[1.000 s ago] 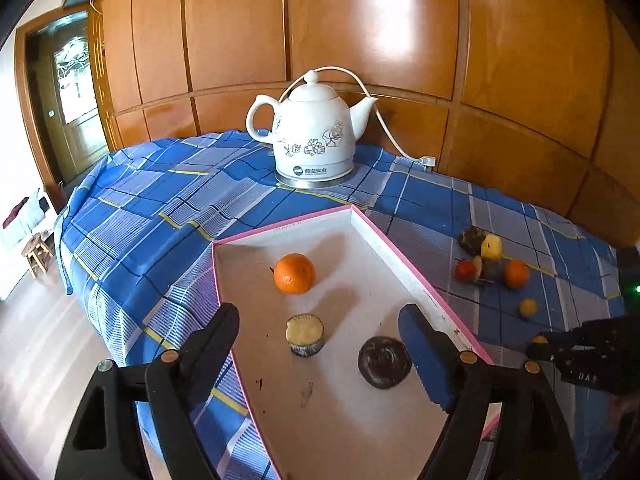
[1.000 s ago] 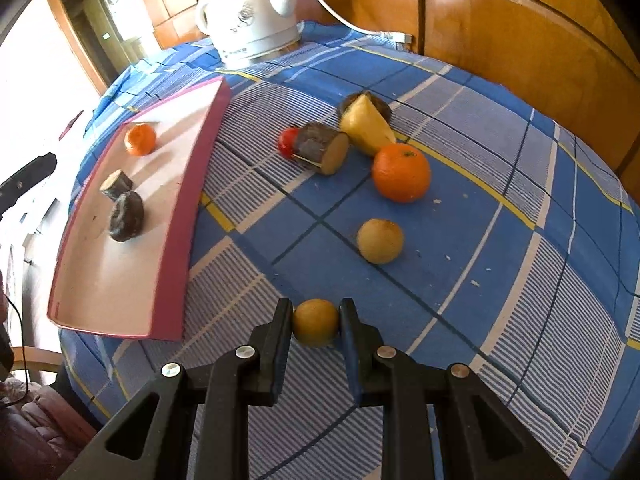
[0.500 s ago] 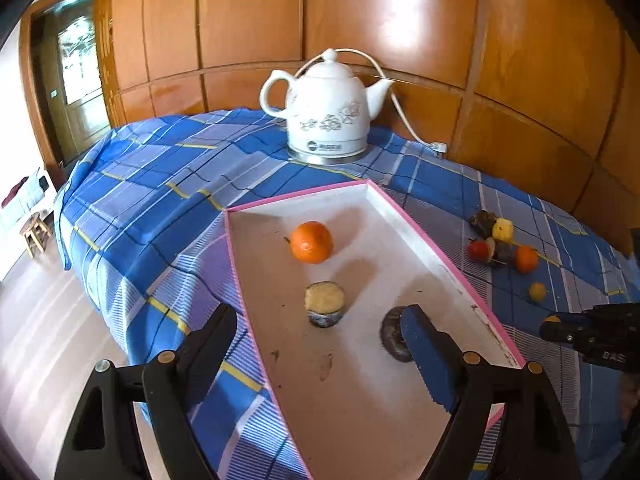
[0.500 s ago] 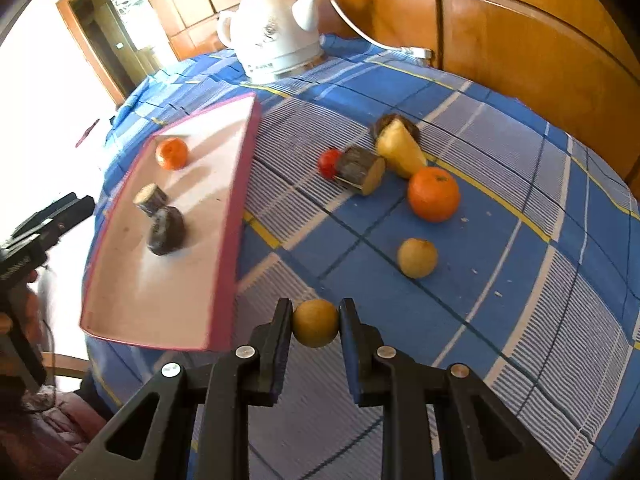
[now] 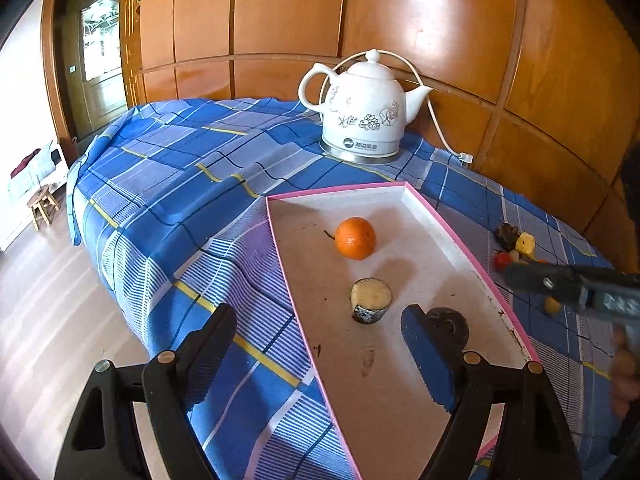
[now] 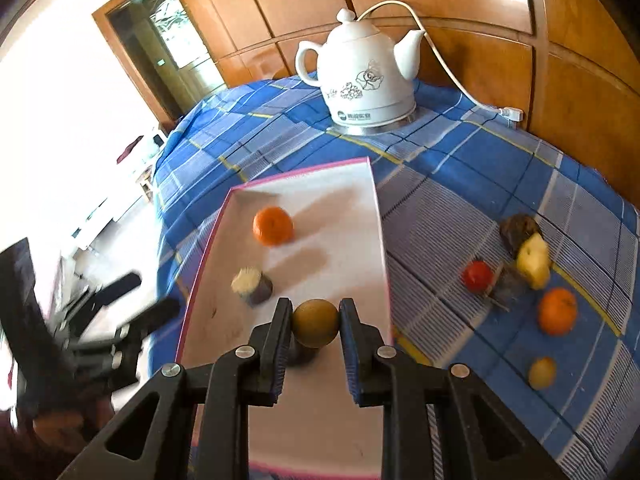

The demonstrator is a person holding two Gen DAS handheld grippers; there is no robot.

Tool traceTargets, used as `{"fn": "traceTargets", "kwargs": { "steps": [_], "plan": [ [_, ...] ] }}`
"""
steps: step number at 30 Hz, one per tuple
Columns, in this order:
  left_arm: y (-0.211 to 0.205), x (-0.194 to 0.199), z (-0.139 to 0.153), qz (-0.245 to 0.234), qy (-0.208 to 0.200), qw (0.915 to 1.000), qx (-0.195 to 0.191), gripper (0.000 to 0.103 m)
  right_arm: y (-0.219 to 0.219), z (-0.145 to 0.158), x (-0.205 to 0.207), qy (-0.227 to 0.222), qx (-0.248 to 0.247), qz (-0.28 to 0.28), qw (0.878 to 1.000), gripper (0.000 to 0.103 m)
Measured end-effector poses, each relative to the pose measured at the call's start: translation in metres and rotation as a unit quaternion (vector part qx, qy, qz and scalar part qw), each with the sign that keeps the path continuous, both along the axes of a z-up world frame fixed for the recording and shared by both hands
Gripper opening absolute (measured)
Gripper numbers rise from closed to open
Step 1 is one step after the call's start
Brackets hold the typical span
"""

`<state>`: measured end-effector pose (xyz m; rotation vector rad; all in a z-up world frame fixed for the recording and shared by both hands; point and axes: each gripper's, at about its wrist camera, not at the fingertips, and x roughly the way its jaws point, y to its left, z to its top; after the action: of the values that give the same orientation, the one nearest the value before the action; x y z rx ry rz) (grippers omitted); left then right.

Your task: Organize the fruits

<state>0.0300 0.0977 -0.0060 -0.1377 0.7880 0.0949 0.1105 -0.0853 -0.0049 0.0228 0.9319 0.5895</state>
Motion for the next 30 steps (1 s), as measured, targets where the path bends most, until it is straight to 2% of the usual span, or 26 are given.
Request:
{"fn": "traceTargets", "kwargs": {
  "steps": [7, 19, 30],
  "plan": [
    [0.003, -0.001, -0.002, 0.001, 0.002, 1.0, -0.003, 0.085, -0.003, -0.004, 0.005, 0.01, 0.004, -0.022, 1.0, 0.034],
    [-0.01, -0.001, 0.0, -0.014, 0.003, 0.9999, 0.002, 0.085, -0.027, -0.012, -0.027, -0.022, -0.076, -0.012, 0.997, 0.036],
    [-0.024, -0.003, 0.005, -0.031, 0.001, 0.9994, 0.014, 0.085, -0.044, -0.017, -0.048, -0.038, -0.12, -0.002, 0.992, 0.037]
  ]
}}
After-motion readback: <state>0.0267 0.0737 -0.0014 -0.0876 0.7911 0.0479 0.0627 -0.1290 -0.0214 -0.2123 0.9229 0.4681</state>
